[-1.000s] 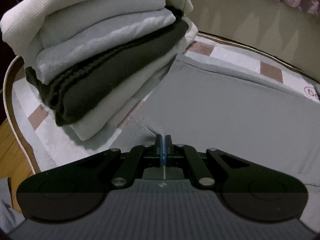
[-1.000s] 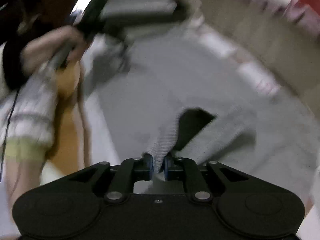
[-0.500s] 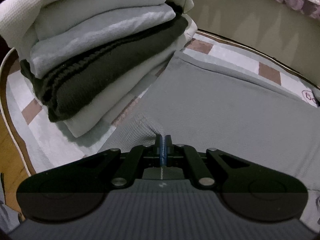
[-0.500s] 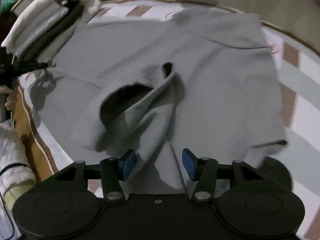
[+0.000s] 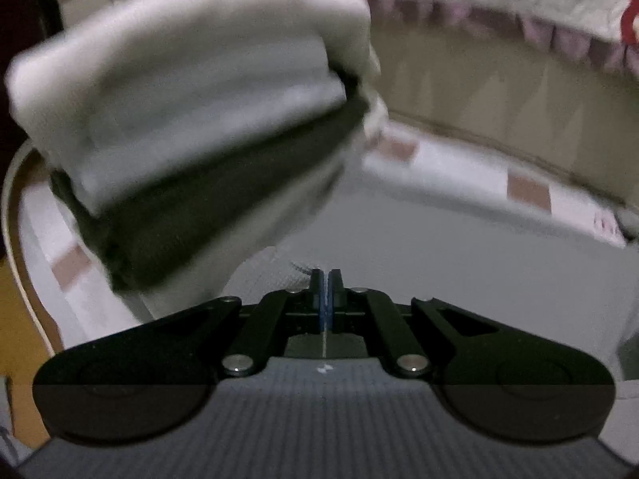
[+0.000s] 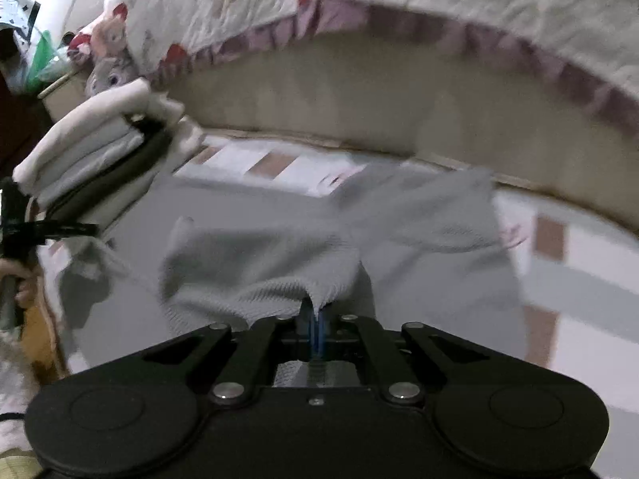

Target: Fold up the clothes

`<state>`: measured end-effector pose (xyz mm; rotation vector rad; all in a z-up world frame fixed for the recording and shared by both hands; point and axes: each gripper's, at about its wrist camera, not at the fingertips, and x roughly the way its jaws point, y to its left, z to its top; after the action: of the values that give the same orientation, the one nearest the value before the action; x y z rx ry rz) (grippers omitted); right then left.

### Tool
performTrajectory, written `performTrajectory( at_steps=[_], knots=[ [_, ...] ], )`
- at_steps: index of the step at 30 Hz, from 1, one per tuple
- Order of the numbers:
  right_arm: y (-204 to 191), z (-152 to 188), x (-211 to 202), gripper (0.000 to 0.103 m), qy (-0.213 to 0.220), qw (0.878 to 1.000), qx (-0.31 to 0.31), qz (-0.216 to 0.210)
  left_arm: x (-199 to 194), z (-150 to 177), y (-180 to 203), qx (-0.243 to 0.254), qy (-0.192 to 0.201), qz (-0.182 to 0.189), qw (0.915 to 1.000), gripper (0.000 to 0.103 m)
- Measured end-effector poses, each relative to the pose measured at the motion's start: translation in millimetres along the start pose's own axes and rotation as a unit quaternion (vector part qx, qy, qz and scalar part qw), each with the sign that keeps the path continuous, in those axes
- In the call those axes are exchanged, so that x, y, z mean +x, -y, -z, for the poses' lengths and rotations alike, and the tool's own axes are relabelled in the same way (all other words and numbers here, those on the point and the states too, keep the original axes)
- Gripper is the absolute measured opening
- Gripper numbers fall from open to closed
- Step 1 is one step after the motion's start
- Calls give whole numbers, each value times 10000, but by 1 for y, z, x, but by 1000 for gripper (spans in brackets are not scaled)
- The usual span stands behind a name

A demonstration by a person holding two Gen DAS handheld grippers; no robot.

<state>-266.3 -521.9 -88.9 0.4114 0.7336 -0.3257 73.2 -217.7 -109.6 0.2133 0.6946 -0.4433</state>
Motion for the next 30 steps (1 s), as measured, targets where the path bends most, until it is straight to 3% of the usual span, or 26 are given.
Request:
performTrajectory(
  at_steps=[3,12,15,19,22,23,24,25,26,28,30],
  knots=[
    [6,-3,-2,2,39,9998,59,190,-13,-4,1,62,355,-101,9993,1],
    [14,-6,8,2,-62,9986,-34,517,-22,-10,16,358,604,-134,9974,1],
    [14,-20,4,2,314,9977,-262,549,-30,-30,12,226,879,40,9959,1],
    [27,-50,-2,3,1241,9892,-321,707,-20,-73,12,326,1248,8,9917,1],
    [40,-76,14,17,1753,9771,-274,1178,24,-94,20,218,1286,78,9914,3],
    [46,-80,23,26,1749,9756,-254,1302,42,-99,24,170,1237,113,9921,12],
    [55,-77,29,28,1647,9769,-10,1360,64,-96,27,243,832,7,9962,28],
    [64,-74,35,29,1543,9775,234,1416,85,-94,30,312,422,-108,9986,35],
    [72,-71,41,29,1434,9777,473,1459,99,-86,31,330,27,-259,9991,35],
    [83,-54,42,30,1110,9838,689,1226,104,-58,19,-6,-149,-60,9999,36],
    [86,-43,43,40,757,9895,581,1082,110,-45,7,-353,-510,135,9980,36]
  ],
)
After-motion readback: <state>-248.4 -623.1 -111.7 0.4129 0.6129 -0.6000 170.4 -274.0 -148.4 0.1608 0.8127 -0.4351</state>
